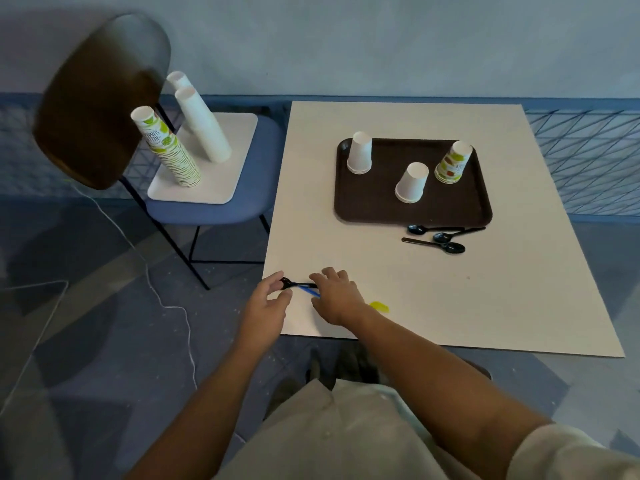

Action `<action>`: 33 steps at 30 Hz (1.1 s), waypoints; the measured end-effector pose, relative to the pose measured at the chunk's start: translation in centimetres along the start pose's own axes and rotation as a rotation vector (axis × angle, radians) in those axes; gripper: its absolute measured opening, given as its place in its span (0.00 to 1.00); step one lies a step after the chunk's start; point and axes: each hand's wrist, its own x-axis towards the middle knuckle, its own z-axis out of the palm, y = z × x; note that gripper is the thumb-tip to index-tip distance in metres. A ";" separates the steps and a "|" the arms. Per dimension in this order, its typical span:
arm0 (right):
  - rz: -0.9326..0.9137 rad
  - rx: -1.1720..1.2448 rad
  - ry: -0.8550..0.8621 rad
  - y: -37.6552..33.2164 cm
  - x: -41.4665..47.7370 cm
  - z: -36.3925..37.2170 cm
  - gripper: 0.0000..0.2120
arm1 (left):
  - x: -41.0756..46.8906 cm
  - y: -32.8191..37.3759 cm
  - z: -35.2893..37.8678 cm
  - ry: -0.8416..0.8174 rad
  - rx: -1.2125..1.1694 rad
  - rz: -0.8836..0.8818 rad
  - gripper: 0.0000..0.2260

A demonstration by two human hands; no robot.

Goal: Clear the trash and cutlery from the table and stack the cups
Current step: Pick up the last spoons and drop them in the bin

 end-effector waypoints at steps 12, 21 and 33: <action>-0.005 -0.273 0.084 0.6 4.5 0.6 0.14 | 3.2 -1.2 -0.6 -0.032 0.069 -0.058 0.13; 0.101 0.106 0.180 3.9 4.8 -1.6 0.04 | 5.6 -1.0 0.4 -0.111 0.413 0.101 0.14; 0.303 0.497 0.287 6.3 0.5 -1.4 0.03 | 10.1 -1.5 5.0 -0.360 1.239 0.363 0.17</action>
